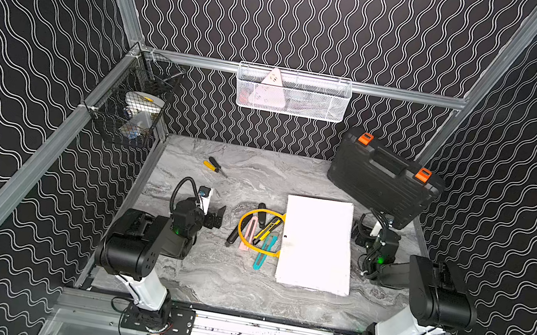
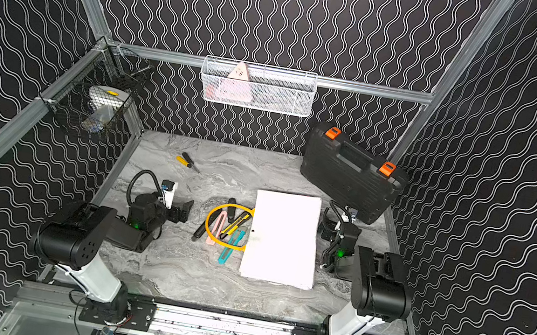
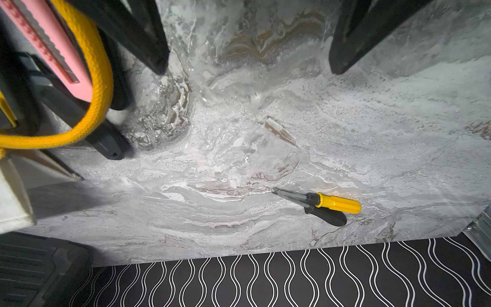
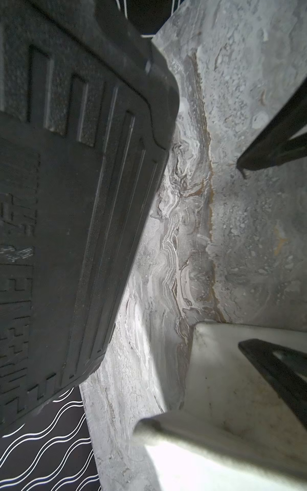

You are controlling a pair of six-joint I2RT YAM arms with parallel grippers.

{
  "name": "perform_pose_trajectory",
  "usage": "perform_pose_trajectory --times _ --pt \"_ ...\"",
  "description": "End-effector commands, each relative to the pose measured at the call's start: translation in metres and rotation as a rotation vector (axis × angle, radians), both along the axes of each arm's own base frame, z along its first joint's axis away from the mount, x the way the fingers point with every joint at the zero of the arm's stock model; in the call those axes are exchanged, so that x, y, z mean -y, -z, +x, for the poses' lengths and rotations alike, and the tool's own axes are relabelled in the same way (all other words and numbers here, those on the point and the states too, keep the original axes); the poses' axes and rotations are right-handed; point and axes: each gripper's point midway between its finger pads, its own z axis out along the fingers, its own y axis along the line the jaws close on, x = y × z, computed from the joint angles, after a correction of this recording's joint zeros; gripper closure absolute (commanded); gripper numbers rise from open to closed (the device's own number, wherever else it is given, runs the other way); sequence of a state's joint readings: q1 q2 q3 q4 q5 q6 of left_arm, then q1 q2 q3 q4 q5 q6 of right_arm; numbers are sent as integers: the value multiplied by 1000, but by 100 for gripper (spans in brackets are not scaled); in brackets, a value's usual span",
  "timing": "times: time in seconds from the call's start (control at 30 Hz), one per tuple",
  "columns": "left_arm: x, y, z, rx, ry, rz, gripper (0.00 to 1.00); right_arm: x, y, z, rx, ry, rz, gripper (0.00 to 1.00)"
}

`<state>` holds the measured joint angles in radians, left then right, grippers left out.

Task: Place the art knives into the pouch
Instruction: Open the pouch at the center of the board.

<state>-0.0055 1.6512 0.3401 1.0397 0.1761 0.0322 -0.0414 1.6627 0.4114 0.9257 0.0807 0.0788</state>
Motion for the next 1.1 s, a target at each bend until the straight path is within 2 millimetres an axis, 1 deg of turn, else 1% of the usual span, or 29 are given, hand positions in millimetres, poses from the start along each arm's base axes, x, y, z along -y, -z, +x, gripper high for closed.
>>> perform_pose_trajectory --times 0.0,0.2,0.3,0.43,0.53,0.77,0.83,0.87,0.93,0.97,1.0,1.03,1.07 --pt "1 -9 3 41 15 16 2 0 -7 3 33 -3 4 0" --pt "1 -9 3 41 15 15 2 -1 -7 3 31 -6 3 0" --pt "-8 -8 6 32 -38 22 2 -1 -7 3 29 -4 4 0" --pt "-10 -7 7 26 -57 26 2 -1 -6 3 29 -4 4 0" --pt "-21 -6 9 14 -122 27 2 -1 -7 3 30 -4 5 0" --pt "-23 -7 9 19 -137 31 2 -1 -7 3 31 -5 4 0" --pt "-31 -15 5 47 -206 45 2 3 -13 2 50 19 -4 0" --pt "-34 -23 3 53 -231 54 2 9 -21 -1 51 72 -19 0" --pt "-29 -43 2 36 -241 88 2 19 -41 -10 45 167 -54 0" --pt "-25 -57 2 11 -256 91 2 18 -52 -13 38 172 -50 0" --pt "-26 -72 3 -19 -316 41 2 14 -62 -15 35 160 -26 0" --pt "-23 -84 4 -53 -326 -5 2 8 -73 -17 34 137 8 0" --pt "-12 -103 6 -88 -289 -55 2 -2 -86 -19 38 100 63 0"
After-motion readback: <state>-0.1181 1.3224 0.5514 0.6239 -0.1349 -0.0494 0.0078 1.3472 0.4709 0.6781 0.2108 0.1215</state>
